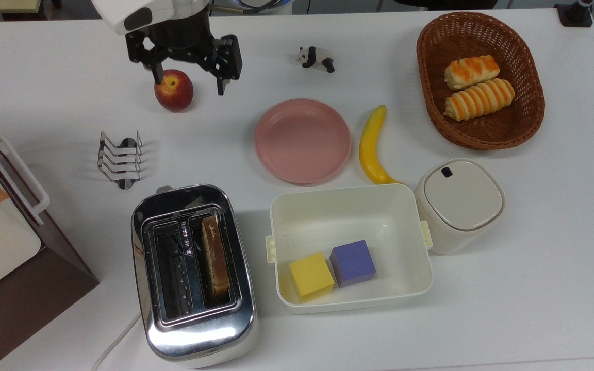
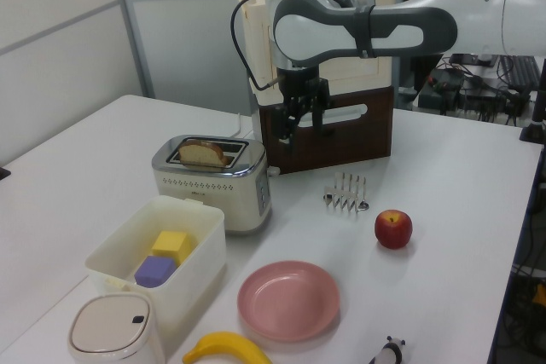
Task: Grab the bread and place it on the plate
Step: 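Move the open gripper over the toaster and lower onto the toast slice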
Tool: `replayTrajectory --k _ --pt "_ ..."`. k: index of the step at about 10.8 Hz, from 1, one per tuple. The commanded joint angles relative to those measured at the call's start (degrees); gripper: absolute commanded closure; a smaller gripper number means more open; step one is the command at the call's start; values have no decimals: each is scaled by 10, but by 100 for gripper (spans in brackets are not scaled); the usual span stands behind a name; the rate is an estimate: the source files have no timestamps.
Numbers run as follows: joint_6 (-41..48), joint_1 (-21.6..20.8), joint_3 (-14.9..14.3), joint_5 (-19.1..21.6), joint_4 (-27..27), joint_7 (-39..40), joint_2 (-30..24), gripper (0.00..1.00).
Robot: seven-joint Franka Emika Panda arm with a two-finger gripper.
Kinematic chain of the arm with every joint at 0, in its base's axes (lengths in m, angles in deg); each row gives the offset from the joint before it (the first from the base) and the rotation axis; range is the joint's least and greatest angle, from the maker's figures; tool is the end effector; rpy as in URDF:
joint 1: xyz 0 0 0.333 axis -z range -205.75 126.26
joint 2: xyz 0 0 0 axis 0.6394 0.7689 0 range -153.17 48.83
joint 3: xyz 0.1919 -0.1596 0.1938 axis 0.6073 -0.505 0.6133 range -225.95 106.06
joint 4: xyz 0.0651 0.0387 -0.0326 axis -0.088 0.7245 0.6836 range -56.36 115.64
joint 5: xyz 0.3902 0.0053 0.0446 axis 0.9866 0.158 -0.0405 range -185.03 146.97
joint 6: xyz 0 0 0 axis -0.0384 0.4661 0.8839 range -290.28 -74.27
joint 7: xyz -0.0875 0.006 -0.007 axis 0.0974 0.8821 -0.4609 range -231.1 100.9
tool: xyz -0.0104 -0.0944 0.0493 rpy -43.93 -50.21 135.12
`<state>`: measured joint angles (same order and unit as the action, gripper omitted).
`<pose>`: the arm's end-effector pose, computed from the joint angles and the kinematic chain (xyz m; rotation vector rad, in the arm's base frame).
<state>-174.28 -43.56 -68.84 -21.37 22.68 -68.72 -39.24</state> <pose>0.6326 -0.0495 0.5642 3.0570 -0.2168 0.0838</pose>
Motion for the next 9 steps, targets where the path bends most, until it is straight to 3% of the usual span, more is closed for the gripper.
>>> replayTrajectory --k 1,3,7,9 --pt "-115 1 -1 18 12 11 12 0" --pt "-212 1 -1 38 12 6 37 0" --pt "-358 -1 2 34 11 5 83 0" --pt "-395 0 19 31 -8 5 105 0"
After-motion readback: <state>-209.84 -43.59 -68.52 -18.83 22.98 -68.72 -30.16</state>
